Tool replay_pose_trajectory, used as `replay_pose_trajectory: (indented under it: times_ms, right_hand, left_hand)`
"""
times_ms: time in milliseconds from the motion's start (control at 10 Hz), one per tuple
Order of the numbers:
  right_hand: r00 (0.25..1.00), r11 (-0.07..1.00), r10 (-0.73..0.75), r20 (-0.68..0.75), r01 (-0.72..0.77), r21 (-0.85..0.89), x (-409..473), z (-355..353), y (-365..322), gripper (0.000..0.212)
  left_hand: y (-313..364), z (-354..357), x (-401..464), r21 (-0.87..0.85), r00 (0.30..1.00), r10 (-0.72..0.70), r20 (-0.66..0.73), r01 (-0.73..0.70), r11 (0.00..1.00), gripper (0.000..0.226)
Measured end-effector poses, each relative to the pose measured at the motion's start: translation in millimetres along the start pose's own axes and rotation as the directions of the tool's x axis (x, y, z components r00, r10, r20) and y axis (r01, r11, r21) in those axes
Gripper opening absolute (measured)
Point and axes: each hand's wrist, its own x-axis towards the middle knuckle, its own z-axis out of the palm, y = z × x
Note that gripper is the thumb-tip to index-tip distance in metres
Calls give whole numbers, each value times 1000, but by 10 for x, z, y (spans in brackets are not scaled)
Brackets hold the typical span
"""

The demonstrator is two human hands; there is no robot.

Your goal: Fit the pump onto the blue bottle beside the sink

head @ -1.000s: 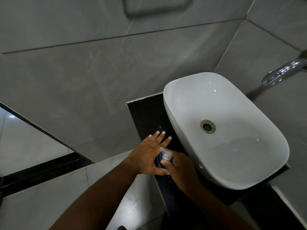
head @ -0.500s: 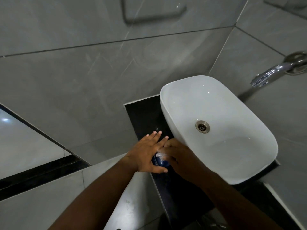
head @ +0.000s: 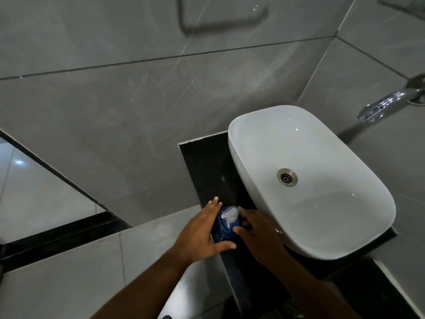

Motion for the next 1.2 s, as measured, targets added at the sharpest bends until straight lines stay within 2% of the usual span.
replay_pose_trajectory:
  times_ms: [100, 200, 400, 500, 700, 900, 1000, 1100, 1200]
  right_hand:
    - [999, 994, 46, 15, -47, 98, 28, 108, 10, 41]
    - [998, 985, 60, 9, -61, 160, 116, 124, -41, 39]
    - [1000, 977, 1, 20, -5, 212, 691, 105, -309, 36]
    - [999, 982, -13, 36, 6, 187, 1166, 154, -399, 41]
    - [999, 968, -40, 10, 36, 249, 2010, 268, -592, 41]
    - [998, 960, -64, -27, 69, 273, 2502, 367, -733, 35]
    - [996, 964, -86, 13, 80, 254, 2614, 344, -805, 35]
    - [990, 976, -130, 54, 118, 184, 2650, 255, -856, 46]
    - [987, 933, -124, -100, 150, 327, 2700, 14, -1003, 48]
  left_hand:
    - [69, 75, -25, -137, 986, -120, -114, 104, 985, 94]
    - [66, 40, 48, -219, 980, -137, -142, 104, 970, 85]
    - [-126, -261, 491, -300, 970, -174, -170, 117, 947, 76]
    - [-314, -443, 822, -316, 953, -224, -206, 152, 936, 72]
    - [-736, -836, 1435, -281, 934, -229, -276, 150, 948, 76]
    - [-1006, -1095, 1796, -221, 920, -217, -325, 149, 964, 60]
    - [-1067, -1191, 1875, -223, 921, -217, -323, 148, 964, 62]
    - [-1063, -1228, 1899, -217, 929, -220, -298, 159, 963, 66]
    - [-1081, -1254, 1868, -173, 914, -281, -293, 239, 956, 68]
